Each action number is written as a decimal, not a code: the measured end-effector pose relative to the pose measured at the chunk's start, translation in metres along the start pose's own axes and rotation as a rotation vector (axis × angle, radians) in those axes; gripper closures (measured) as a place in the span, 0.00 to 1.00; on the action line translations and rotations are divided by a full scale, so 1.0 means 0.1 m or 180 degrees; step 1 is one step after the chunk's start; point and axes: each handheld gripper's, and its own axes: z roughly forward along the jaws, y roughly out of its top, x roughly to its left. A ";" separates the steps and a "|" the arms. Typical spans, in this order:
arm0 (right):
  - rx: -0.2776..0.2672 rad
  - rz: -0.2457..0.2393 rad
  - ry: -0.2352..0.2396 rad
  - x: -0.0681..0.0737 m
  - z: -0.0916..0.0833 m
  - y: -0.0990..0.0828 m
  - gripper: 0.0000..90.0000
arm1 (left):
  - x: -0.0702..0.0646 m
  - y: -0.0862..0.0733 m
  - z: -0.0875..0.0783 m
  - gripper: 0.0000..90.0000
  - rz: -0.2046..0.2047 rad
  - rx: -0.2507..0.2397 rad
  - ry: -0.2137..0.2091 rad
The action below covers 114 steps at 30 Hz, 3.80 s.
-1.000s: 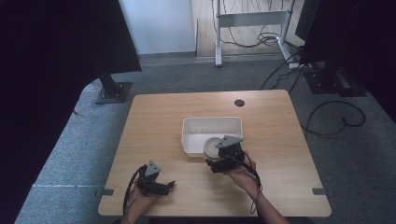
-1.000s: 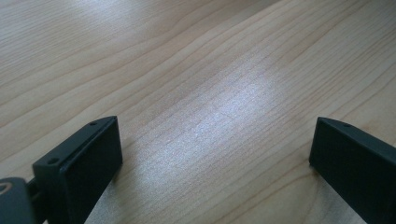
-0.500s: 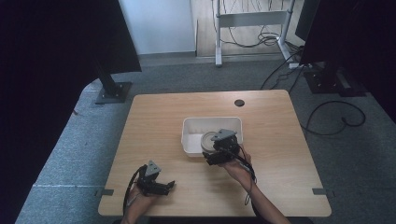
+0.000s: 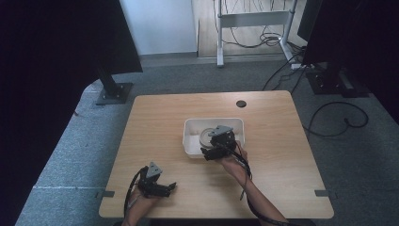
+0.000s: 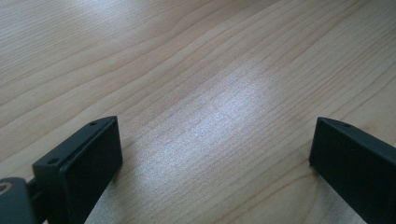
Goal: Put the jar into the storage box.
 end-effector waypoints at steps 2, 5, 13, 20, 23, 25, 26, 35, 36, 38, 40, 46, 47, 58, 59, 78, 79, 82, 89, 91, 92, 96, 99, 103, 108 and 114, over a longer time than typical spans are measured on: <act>0.0004 -0.0005 -0.0009 0.00 0.03 0.02 0.11 | 0.00 0.00 0.00 0.02 0.0000 -0.0001 0.0000; 0.0005 0.0016 -0.0007 0.00 0.08 0.04 0.11 | 0.00 0.00 0.00 0.02 0.0000 -0.0001 0.0000; 0.0034 0.0060 -0.0045 -0.02 0.23 0.05 0.11 | 0.00 0.00 0.00 0.02 -0.0003 -0.0001 -0.0001; 0.0068 0.0088 -0.0088 -0.02 0.38 0.01 0.11 | 0.00 0.00 0.00 0.02 -0.0003 0.0000 -0.0001; 0.0068 0.0088 -0.0090 0.00 0.43 0.00 0.11 | 0.00 0.00 0.00 0.02 -0.0003 -0.0001 -0.0001; 0.0096 0.0065 -0.0108 0.01 0.46 0.00 0.11 | 0.00 0.00 0.00 0.02 -0.0003 -0.0001 -0.0001; 0.0112 0.0069 -0.0109 0.02 0.48 0.00 0.11 | 0.00 0.00 0.00 0.02 -0.0003 -0.0001 -0.0001; 0.0207 0.0056 -0.0105 0.07 0.62 -0.01 0.11 | 0.00 0.00 0.00 0.02 -0.0004 -0.0001 -0.0001; 0.0211 0.0060 -0.0113 0.08 0.64 -0.02 0.11 | 0.00 0.00 0.00 0.02 -0.0005 -0.0001 -0.0002; 0.0213 0.0109 -0.0103 0.07 0.64 -0.02 0.11 | 0.00 0.00 0.00 0.02 -0.0004 -0.0001 -0.0002; 0.0224 0.0152 -0.0086 0.06 0.64 -0.02 0.11 | 0.00 0.00 0.00 0.02 -0.0003 -0.0001 -0.0002; 0.0248 0.0241 -0.0038 0.03 0.63 -0.02 0.10 | 0.00 0.00 0.00 0.02 -0.0002 0.0000 -0.0002; 0.0254 0.0242 -0.0039 0.03 0.63 -0.02 0.10 | 0.00 0.00 0.00 0.02 -0.0003 0.0000 -0.0002; 0.0259 0.0129 0.0034 0.01 0.57 0.01 0.02 | 0.00 0.00 0.00 0.02 -0.0004 -0.0001 -0.0002; 0.0259 0.0129 0.0034 0.01 0.57 0.01 0.02 | 0.00 0.00 0.00 0.02 -0.0004 -0.0002 -0.0001; 0.0196 -0.0007 0.0056 -0.03 0.36 0.00 0.03 | 0.00 0.00 0.00 0.02 -0.0003 0.0000 -0.0002; 0.0197 -0.0016 0.0057 -0.04 0.35 0.01 0.03 | 0.00 0.00 0.00 0.02 -0.0002 0.0000 -0.0001; 0.0182 -0.0064 0.0072 -0.03 0.31 0.01 0.04 | 0.00 0.00 0.00 0.02 -0.0002 0.0000 -0.0001; 0.0190 -0.0160 0.0116 0.00 0.25 0.02 0.04 | 0.00 0.00 0.00 0.02 -0.0003 -0.0001 -0.0002; 0.0192 -0.0176 0.0120 0.00 0.24 0.01 0.04 | 0.00 0.00 0.00 0.02 -0.0002 0.0000 -0.0002; 0.0189 -0.0183 0.0122 0.00 0.23 0.00 0.04 | 0.00 0.00 0.00 0.02 -0.0002 0.0000 -0.0001; 0.0183 -0.0188 0.0134 0.00 0.20 -0.02 0.04 | 0.00 0.00 0.00 0.02 -0.0002 0.0000 -0.0001; 0.0173 -0.0198 0.0141 0.00 0.17 -0.04 0.04 | 0.00 0.00 0.00 0.02 -0.0001 -0.0001 -0.0001; 0.0168 -0.0198 0.0137 -0.01 0.13 -0.07 0.04 | 0.00 0.00 0.00 0.02 -0.0001 -0.0001 -0.0001; 0.0168 -0.0195 0.0135 -0.03 0.10 -0.11 0.05 | 0.00 0.00 0.00 0.02 -0.0002 -0.0001 -0.0001; 0.0151 -0.0198 0.0126 -0.05 0.04 -0.14 0.05 | 0.00 0.00 0.00 0.02 -0.0002 -0.0002 -0.0001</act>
